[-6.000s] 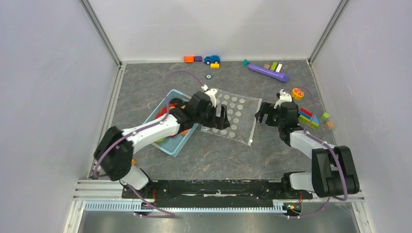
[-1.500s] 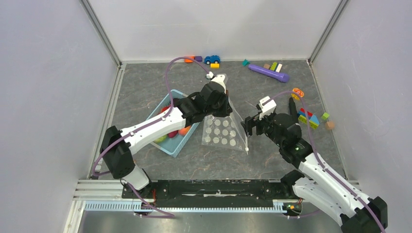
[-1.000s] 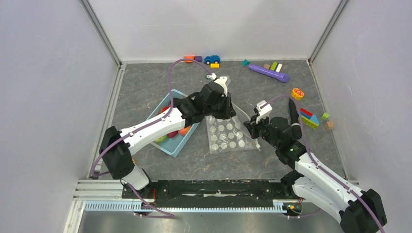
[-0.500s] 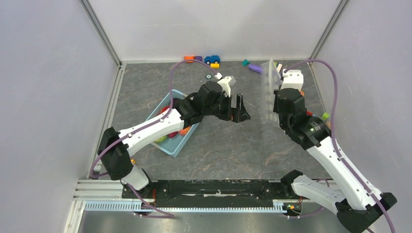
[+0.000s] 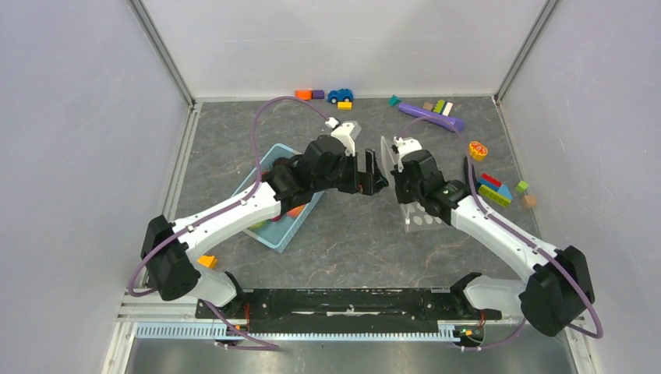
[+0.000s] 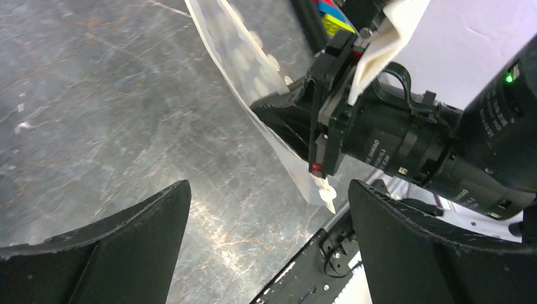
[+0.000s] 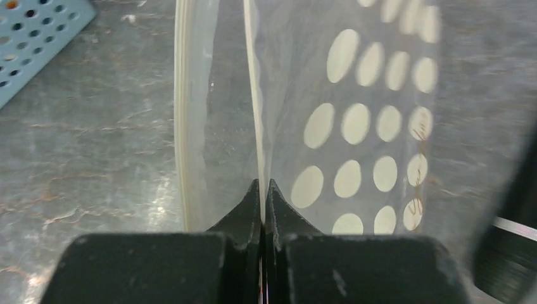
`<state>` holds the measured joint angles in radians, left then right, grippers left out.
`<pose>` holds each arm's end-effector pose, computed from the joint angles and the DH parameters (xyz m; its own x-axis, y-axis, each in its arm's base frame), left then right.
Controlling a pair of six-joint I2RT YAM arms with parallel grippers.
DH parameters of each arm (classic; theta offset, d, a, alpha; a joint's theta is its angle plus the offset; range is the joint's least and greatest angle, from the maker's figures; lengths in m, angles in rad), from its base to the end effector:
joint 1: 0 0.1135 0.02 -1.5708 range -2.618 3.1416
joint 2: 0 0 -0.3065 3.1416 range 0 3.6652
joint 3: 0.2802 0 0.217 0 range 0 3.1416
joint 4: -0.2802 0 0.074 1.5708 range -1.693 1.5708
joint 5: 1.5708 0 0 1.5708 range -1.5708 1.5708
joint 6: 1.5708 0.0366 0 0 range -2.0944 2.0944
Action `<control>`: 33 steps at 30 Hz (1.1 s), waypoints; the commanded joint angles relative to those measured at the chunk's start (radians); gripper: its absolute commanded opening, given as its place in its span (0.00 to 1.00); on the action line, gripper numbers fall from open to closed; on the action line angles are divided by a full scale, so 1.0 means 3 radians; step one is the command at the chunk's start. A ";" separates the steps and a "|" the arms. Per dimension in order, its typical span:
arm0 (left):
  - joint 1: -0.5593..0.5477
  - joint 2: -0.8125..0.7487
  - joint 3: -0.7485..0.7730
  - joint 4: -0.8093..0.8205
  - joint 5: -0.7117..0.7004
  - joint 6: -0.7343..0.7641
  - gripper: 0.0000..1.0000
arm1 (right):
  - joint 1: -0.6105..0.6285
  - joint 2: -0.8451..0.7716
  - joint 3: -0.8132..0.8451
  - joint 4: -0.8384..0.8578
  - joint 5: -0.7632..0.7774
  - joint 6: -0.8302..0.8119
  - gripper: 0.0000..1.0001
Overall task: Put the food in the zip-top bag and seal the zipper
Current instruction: Open the zipper of the food storage bag.
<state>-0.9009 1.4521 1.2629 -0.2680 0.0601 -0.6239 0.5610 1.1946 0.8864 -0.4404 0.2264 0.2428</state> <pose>0.1839 -0.2357 0.3888 -0.6991 -0.0565 -0.7128 0.5021 0.6709 -0.5457 0.1777 0.1019 0.3179 -0.6506 -0.1321 -0.7479 -0.2295 0.9729 0.0278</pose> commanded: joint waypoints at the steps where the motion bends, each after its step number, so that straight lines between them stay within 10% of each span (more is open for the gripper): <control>1: 0.0031 0.0044 -0.0017 -0.0172 -0.0484 -0.0201 1.00 | 0.0004 0.0004 -0.0061 0.0653 -0.0574 0.0160 0.00; 22: 0.0119 0.0761 0.0270 -0.0037 -0.0517 -0.0799 0.97 | 0.0058 -0.0339 -0.0555 0.1272 -0.0641 0.0497 0.00; 33: 0.0118 0.1053 0.0326 0.0004 -0.0445 -0.0876 0.39 | 0.0083 -0.0557 -0.0666 0.1486 -0.0384 0.0630 0.00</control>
<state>-0.8696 1.7401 1.3182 -0.2955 -0.0807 -0.8551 0.5808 1.0740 0.6895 -0.0624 0.0502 0.4046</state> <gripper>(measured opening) 0.472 0.007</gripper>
